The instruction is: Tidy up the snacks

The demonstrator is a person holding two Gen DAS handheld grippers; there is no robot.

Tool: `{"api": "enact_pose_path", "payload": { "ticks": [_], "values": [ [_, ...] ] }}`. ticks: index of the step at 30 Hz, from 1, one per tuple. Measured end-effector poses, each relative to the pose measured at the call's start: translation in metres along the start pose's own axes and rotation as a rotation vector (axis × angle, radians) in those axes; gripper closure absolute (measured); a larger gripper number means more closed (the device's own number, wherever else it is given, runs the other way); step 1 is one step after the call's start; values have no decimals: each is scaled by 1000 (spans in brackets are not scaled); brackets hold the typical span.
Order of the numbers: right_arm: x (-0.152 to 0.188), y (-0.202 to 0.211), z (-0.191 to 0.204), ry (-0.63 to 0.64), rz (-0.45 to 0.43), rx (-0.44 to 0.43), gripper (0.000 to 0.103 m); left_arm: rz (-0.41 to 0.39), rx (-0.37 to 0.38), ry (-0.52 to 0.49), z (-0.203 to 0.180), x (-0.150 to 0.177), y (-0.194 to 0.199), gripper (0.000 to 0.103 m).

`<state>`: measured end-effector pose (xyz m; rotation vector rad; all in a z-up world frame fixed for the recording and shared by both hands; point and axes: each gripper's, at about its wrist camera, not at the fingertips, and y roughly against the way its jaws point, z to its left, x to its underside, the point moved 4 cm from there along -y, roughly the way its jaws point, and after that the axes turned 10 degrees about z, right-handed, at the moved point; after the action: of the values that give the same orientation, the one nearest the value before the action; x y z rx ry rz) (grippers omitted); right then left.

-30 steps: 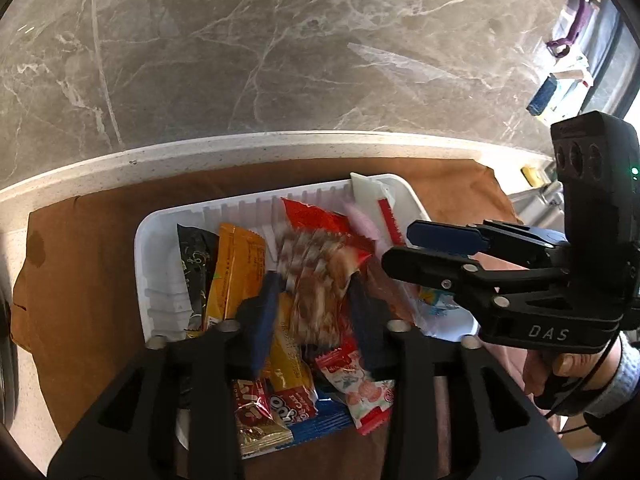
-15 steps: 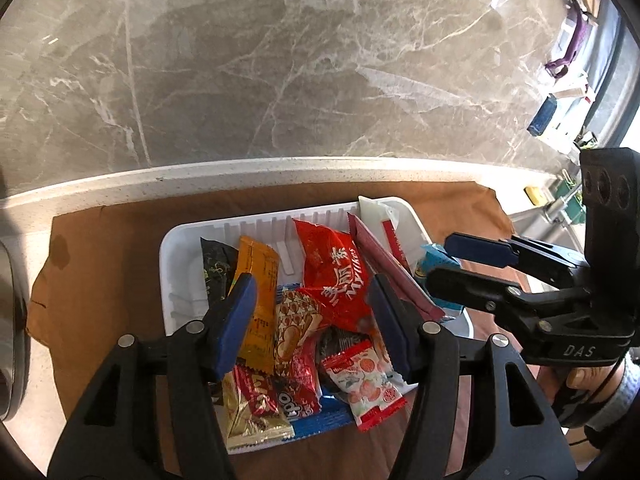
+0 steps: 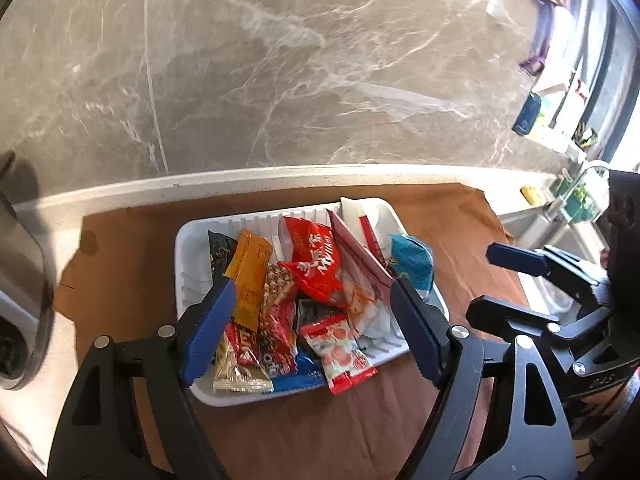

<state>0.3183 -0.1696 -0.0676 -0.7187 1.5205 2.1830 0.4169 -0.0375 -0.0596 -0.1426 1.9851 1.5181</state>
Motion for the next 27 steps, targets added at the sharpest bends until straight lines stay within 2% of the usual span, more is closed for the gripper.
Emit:
{"api": "enact_pose_path", "payload": {
  "ticks": [8, 13, 27],
  "values": [
    [19, 42, -3, -18, -61, 52, 14, -24, -91, -2, -24, 13, 34, 23],
    [34, 60, -4, -34, -77, 55, 14, -42, -137, -27, -39, 20, 59, 23],
    [62, 90, 0, -52, -101, 41, 14, -96, -190, -79, -73, 36, 114, 23]
  ]
}}
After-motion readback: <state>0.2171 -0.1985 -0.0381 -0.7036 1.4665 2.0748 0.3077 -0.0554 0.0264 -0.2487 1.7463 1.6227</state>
